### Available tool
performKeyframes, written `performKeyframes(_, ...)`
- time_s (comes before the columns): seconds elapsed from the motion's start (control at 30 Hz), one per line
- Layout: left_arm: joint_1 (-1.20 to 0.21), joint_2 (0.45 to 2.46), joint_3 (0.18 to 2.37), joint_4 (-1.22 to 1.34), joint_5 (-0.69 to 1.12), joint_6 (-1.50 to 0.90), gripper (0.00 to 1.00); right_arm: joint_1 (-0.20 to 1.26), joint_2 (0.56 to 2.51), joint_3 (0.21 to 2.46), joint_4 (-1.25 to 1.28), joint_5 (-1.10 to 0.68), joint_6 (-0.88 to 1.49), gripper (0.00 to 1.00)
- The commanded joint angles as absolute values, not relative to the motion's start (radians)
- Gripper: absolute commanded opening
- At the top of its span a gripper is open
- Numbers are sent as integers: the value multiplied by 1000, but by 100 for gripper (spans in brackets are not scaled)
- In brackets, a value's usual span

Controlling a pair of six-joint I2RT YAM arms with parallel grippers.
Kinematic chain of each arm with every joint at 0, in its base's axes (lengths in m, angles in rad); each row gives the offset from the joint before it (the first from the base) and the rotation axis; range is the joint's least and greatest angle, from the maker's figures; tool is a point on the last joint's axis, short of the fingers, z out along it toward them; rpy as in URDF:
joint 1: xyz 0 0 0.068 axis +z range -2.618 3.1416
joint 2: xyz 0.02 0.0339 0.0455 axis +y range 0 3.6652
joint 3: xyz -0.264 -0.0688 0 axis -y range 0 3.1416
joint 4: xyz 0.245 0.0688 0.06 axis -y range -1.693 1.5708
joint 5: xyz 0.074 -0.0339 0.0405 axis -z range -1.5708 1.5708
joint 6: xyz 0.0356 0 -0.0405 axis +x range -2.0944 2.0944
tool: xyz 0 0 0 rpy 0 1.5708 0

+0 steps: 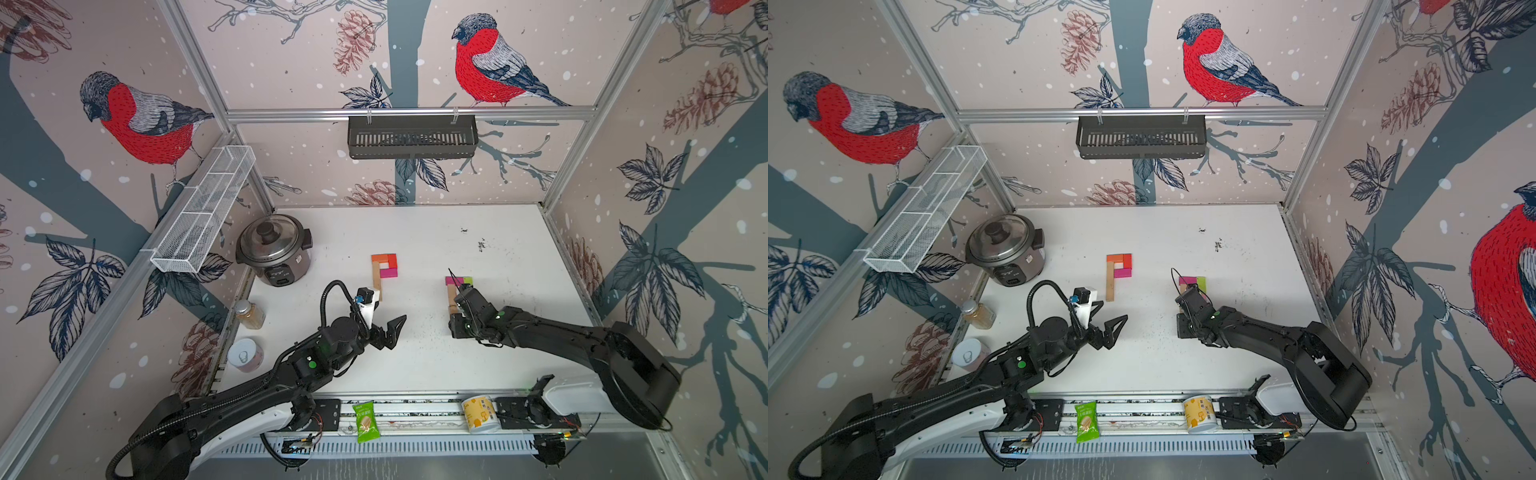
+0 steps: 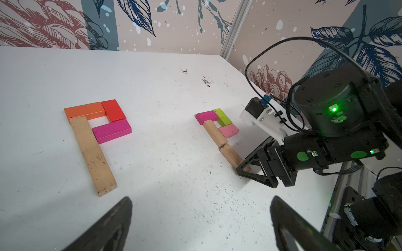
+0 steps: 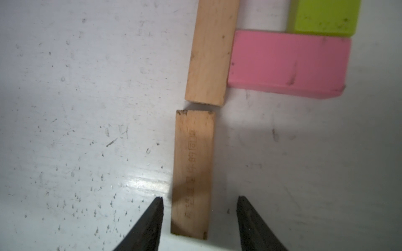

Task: Assemble the letter p with building blocks
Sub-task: Assemble the building block at the center of the board.

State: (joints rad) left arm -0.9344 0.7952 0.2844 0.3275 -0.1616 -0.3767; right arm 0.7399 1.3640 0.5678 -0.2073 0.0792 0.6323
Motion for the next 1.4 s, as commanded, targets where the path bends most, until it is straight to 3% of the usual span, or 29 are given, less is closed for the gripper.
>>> performKeyframes(0.0,-935,800,288,382,-164,-365,97,748,1373,577,-196,97,649,52)
performKeyframes(0.67,-934,799,293,368,-164,-367,97,755,1396,583,-205,109,671,33)
performKeyframes(1.37,-934,782,290,359,-163,-374,97,762,1429,591,-217,106,738,26)
